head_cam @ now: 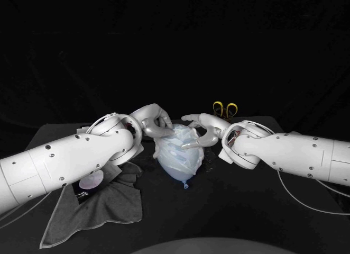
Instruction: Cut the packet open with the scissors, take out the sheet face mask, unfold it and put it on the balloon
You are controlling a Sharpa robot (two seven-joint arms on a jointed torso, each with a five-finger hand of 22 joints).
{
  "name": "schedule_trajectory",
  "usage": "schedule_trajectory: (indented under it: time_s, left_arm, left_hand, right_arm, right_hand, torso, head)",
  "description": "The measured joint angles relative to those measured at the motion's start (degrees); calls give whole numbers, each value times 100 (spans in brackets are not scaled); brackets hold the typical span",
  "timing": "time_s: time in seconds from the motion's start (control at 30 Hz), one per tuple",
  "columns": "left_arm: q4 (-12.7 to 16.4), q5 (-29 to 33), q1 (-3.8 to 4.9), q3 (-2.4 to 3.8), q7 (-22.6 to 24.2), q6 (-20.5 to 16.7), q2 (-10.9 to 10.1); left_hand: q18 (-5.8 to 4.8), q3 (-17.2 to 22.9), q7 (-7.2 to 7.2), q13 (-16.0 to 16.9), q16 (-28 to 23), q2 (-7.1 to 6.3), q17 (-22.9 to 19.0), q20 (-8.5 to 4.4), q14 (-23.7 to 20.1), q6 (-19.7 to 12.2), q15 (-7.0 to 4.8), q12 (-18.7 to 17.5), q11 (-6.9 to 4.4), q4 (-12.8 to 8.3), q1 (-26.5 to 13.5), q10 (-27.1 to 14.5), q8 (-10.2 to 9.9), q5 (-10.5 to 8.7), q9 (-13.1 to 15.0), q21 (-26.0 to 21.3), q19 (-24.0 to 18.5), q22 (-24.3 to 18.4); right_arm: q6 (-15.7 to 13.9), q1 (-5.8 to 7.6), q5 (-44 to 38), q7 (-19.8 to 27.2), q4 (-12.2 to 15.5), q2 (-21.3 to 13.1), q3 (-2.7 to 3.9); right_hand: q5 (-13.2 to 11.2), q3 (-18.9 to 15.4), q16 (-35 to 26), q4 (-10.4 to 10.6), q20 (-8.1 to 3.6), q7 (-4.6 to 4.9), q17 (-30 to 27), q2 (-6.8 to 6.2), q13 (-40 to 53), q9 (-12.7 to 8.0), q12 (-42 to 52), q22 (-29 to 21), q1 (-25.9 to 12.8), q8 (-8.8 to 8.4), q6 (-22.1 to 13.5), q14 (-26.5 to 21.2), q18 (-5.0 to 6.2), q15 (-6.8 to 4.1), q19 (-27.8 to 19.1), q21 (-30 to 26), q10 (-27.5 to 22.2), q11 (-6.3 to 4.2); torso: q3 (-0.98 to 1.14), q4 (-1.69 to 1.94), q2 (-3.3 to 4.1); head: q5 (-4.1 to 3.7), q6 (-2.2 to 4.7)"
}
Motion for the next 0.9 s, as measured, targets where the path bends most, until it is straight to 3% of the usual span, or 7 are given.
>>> schedule_trajectory:
  time_s: [0.1,0.17,0.27,0.67,0.9]
  left_arm:
    - [16,-21,-1,0,-19,24,-1]
    - [19,-30,-2,0,-24,44,-1]
    - [19,-40,-3,1,-25,71,-1]
    - [7,-23,-5,2,0,92,0]
    - [21,134,-19,-3,146,-136,-28]
  left_hand:
    - [0,197,-15,-45,23,145,-155,-2,-2,158,-2,-74,-33,-8,145,34,1,0,-1,17,2,24]
    - [0,337,-2,-81,23,172,-305,-21,-32,246,-32,-135,-38,-9,173,83,9,-6,-4,17,21,36]
    - [-83,502,24,-121,24,178,-366,-22,-32,276,-32,-201,-29,-16,178,154,22,-21,-4,48,21,54]
    - [-86,983,26,-196,23,209,-526,-42,-32,273,-32,-294,-40,-23,146,351,46,-23,24,171,143,212]
    - [-87,1280,26,-196,22,140,-573,-62,-32,271,-32,-316,-57,-51,61,411,69,-23,23,212,184,281]
  right_arm:
    - [0,-1,0,0,-1,2,0]
    - [0,-3,0,0,-1,4,0]
    - [0,-4,0,0,0,7,0]
    - [0,-6,0,0,-1,12,1]
    - [-4,-6,0,-2,-1,8,2]
  right_hand:
    - [0,0,0,0,0,0,-4,0,-1,0,0,0,0,0,0,0,0,0,0,0,0,0]
    - [0,0,0,0,0,0,-4,0,-1,0,0,0,0,0,0,0,0,0,0,0,0,0]
    - [0,0,0,0,0,0,-4,0,0,0,0,0,0,0,0,0,0,0,0,0,0,0]
    - [0,0,0,0,0,0,-4,0,4,-1,-3,0,0,0,0,0,0,0,0,0,-1,-1]
    - [0,0,0,0,0,0,-4,0,3,-1,-6,0,0,0,0,0,0,0,0,0,-10,-9]
  torso:
    - [-1,1,0]
    - [-1,1,0]
    - [-1,1,0]
    - [-1,2,-1]
    - [-1,1,-1]
  head:
    - [0,-4]
    - [0,-10]
    - [0,-16]
    - [12,-45]
    - [17,-38]
